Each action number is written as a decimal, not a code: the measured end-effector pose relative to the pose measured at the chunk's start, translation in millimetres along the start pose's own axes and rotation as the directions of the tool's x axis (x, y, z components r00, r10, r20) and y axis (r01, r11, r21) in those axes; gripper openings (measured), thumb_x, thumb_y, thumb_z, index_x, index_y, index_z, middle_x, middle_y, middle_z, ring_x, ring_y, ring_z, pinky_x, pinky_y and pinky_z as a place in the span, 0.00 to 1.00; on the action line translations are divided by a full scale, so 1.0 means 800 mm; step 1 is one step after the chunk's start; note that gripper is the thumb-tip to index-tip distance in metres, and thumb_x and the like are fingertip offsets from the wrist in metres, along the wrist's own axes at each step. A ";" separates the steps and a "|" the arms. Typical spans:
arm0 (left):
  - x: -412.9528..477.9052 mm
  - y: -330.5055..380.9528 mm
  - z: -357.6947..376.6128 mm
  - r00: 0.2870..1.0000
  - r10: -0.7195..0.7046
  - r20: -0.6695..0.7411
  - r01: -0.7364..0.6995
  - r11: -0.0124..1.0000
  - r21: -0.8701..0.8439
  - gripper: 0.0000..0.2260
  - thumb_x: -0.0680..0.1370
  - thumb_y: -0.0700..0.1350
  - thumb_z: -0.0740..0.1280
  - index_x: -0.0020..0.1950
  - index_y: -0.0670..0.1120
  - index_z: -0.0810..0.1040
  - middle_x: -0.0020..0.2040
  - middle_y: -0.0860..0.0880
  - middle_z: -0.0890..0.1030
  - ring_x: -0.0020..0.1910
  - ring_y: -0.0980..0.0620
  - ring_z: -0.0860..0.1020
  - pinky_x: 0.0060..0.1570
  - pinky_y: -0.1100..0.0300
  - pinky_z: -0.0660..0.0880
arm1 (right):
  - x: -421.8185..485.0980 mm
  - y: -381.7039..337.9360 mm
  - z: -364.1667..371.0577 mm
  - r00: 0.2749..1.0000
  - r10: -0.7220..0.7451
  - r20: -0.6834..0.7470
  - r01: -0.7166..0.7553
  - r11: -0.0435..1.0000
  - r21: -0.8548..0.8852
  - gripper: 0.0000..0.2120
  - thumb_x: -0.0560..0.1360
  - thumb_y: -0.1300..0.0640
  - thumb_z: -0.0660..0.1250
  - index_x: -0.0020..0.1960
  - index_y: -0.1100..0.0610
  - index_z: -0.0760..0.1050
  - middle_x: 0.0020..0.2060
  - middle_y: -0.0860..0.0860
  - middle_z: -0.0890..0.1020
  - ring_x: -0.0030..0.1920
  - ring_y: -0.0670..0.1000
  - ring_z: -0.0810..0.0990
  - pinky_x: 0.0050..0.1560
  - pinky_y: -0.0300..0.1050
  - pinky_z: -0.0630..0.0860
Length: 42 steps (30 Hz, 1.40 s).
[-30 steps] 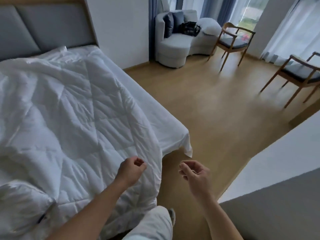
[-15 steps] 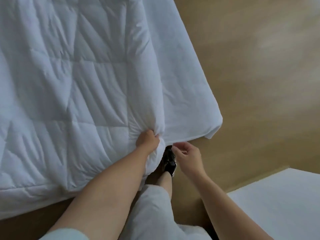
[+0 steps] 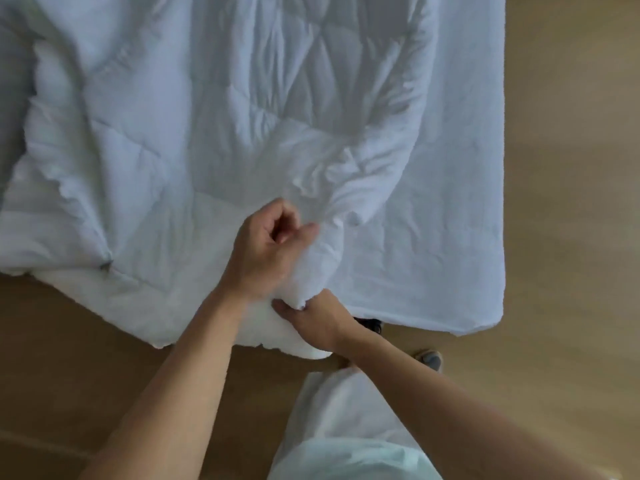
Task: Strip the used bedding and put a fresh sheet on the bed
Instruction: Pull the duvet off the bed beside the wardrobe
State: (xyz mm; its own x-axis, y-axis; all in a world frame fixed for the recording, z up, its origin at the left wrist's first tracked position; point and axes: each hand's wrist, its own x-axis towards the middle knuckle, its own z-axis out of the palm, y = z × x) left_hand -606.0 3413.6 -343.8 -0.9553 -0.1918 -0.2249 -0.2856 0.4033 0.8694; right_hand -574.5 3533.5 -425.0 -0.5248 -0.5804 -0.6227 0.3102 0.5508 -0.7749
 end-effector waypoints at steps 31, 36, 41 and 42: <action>0.026 0.128 0.360 0.716 -0.595 -0.365 0.660 0.747 0.077 0.14 0.78 0.40 0.63 0.61 0.36 0.76 0.61 0.37 0.79 0.62 0.38 0.77 0.60 0.53 0.72 | -0.064 -0.034 -0.392 0.974 -0.116 -0.195 0.112 0.993 -0.032 0.07 0.75 0.58 0.67 0.53 0.56 0.74 0.47 0.54 0.82 0.50 0.57 0.81 0.53 0.56 0.81; 0.080 0.117 0.390 0.573 -0.634 -0.518 0.648 0.738 -0.187 0.19 0.74 0.36 0.63 0.65 0.42 0.77 0.60 0.40 0.82 0.60 0.38 0.79 0.55 0.57 0.74 | -0.072 0.057 -0.477 0.986 -0.003 -0.165 0.012 0.998 0.056 0.02 0.75 0.55 0.68 0.45 0.53 0.77 0.42 0.51 0.86 0.39 0.49 0.86 0.47 0.54 0.83; 0.140 0.119 0.417 0.730 -0.553 -0.401 0.556 0.822 -0.121 0.23 0.73 0.34 0.60 0.67 0.48 0.76 0.60 0.48 0.81 0.60 0.44 0.78 0.55 0.58 0.73 | -0.067 0.083 -0.551 0.988 -0.034 -0.154 0.039 0.999 0.034 0.02 0.74 0.53 0.70 0.45 0.50 0.80 0.40 0.47 0.85 0.45 0.51 0.86 0.49 0.54 0.83; 0.149 0.121 0.423 0.743 -0.563 -0.363 0.560 0.819 -0.125 0.21 0.74 0.36 0.62 0.65 0.48 0.77 0.58 0.50 0.81 0.58 0.46 0.79 0.53 0.59 0.74 | -0.062 0.082 -0.564 0.986 -0.051 -0.156 0.056 0.998 0.027 0.02 0.75 0.52 0.70 0.46 0.50 0.80 0.42 0.47 0.85 0.48 0.51 0.85 0.51 0.54 0.83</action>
State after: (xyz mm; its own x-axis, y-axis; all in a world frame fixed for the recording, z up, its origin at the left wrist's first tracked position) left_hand -773.3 3732.4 -435.5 -0.5211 -0.6945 -0.4961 -0.7592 0.1115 0.6413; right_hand -885.5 3869.3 -395.5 -0.6575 -0.5067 -0.5577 0.3017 0.5013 -0.8110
